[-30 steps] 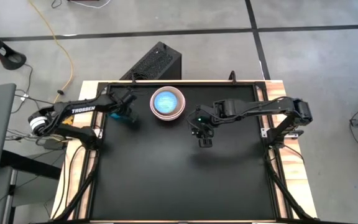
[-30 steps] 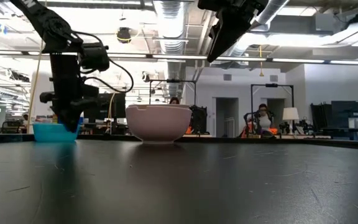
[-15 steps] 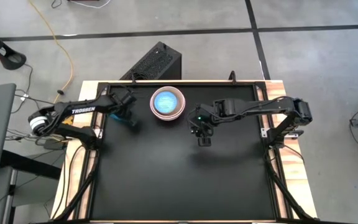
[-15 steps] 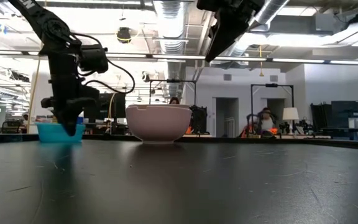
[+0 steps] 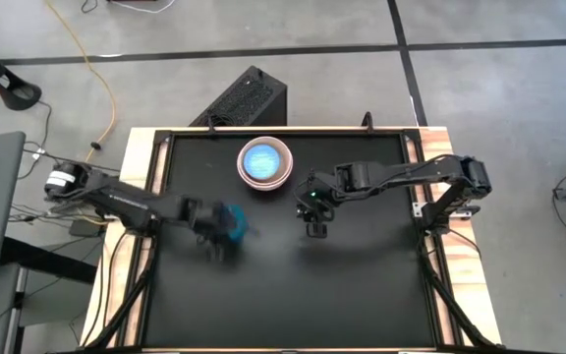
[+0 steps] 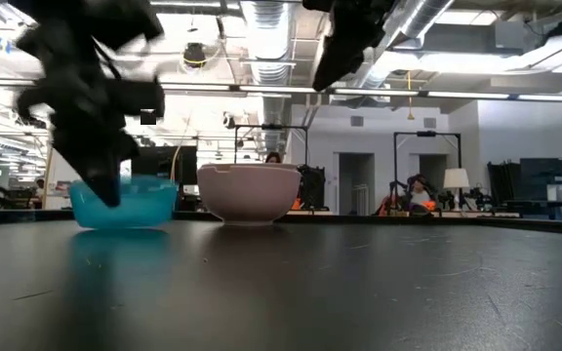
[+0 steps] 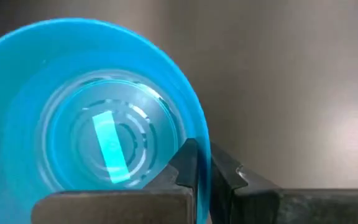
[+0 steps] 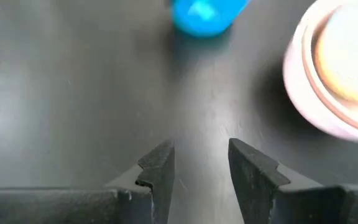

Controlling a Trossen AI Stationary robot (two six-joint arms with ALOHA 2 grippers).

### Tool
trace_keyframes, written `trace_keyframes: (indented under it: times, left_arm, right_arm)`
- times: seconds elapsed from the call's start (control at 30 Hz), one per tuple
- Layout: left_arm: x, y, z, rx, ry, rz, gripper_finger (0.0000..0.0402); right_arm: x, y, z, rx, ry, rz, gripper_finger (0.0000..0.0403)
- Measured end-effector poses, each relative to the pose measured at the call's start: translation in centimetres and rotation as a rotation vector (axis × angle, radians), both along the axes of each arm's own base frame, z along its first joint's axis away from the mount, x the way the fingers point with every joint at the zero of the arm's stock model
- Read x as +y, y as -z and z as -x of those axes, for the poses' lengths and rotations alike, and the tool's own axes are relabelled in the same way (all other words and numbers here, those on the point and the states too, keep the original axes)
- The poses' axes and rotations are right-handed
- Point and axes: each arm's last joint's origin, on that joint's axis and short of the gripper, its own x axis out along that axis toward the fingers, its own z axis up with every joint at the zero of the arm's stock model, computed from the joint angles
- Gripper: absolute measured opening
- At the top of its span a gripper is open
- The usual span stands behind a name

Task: Nest bowls inside each other
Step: Stack the blue transparent bowl on top of the blue patterned bowl

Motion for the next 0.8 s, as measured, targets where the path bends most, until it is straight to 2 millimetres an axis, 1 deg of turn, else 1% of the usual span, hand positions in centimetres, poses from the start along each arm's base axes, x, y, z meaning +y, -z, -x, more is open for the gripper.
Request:
trace_keyframes:
  times: [0.03,0.1,0.17,0.23,0.3,0.4,0.47,0.57,0.67,0.8]
  left_arm:
    - [-1.3,-0.2,-0.3,-0.053,0.059,-0.008,0.0000]
    - [-3.4,-0.7,-0.7,-0.158,0.153,-0.029,0.0000]
    - [-4.8,-1.2,-0.9,-0.225,0.225,-0.053,0.0001]
    - [-5.5,-1.6,-0.9,-0.237,0.258,-0.065,0.0001]
    - [-5.7,-1.8,-0.8,-0.218,0.268,-0.071,0.0001]
    - [-5.6,-1.5,-0.5,-0.180,0.278,-0.078,0.0001]
    - [-5.6,-1.5,-0.5,-0.182,0.290,-0.082,0.0000]
    - [-5.8,-1.5,-0.5,-0.188,0.337,-0.098,0.0005]
    - [-6.0,-1.3,-0.5,-0.182,0.374,-0.118,0.0024]
    - [-6.2,-0.6,-0.7,-0.154,0.404,-0.139,0.0061]
  right_arm:
    - [0.3,0.1,-0.2,-0.003,-0.011,0.001,0.0166]
    - [1.0,0.9,-1.1,-0.016,-0.042,0.011,0.0166]
    - [1.8,1.6,-1.7,-0.016,-0.074,0.019,0.0166]
    - [2.4,2.6,-2.7,-0.022,-0.095,0.024,0.0166]
    - [2.8,3.5,-3.5,-0.030,-0.114,0.029,0.0166]
    - [3.5,5.0,-4.7,-0.022,-0.128,0.030,0.0166]
    - [3.7,6.2,-5.2,0.001,-0.132,0.028,0.0166]
    - [4.3,7.3,-5.9,-0.002,-0.143,0.020,0.0166]
    - [5.0,7.9,-6.7,-0.048,-0.168,0.017,0.0166]
    - [5.8,7.6,-7.7,-0.154,-0.227,-0.005,0.0166]
